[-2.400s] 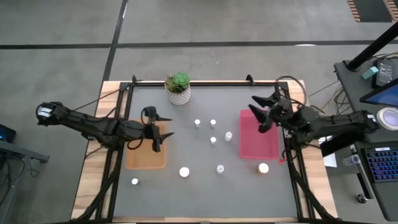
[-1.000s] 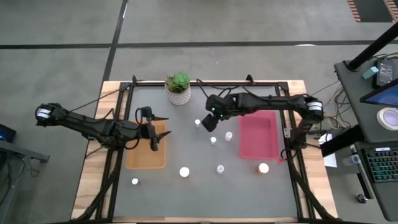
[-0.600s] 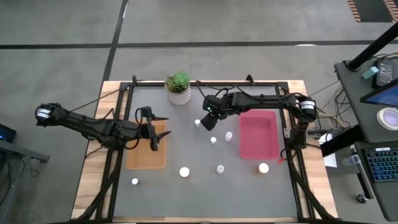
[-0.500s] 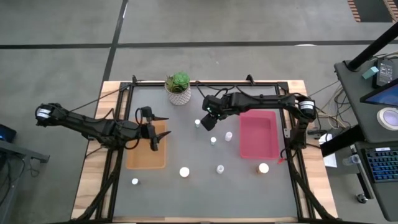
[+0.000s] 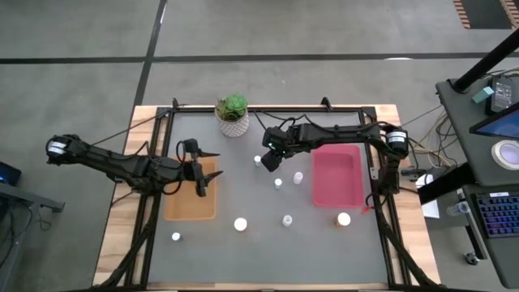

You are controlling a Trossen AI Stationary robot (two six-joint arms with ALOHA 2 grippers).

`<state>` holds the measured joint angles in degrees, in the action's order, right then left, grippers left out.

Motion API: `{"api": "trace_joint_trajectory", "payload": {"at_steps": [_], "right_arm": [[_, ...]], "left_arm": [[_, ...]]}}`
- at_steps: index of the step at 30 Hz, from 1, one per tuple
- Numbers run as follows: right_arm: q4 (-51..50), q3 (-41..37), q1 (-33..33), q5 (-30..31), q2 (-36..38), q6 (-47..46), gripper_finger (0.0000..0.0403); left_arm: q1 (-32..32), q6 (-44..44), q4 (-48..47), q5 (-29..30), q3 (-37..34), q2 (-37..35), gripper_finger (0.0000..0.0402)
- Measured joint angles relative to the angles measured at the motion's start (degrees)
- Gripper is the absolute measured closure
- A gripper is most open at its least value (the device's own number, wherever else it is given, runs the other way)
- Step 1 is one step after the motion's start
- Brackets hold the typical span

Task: Pick and place medicine bottles into bin by pill shape (circle, oval)
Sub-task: Put the blue tablet bottle into the pink bin

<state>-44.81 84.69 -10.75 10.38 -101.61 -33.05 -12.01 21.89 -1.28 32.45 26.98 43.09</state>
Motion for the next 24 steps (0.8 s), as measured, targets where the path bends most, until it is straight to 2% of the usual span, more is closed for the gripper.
{"api": "trace_joint_trajectory", "payload": {"at_steps": [24], "right_arm": [[0.3, -0.6, 1.1, -0.3, -5.1, 0.0, 0.0192]], "left_arm": [[0.0, 0.0, -0.1, 0.9, 0.0, 0.0, 0.0144]]}}
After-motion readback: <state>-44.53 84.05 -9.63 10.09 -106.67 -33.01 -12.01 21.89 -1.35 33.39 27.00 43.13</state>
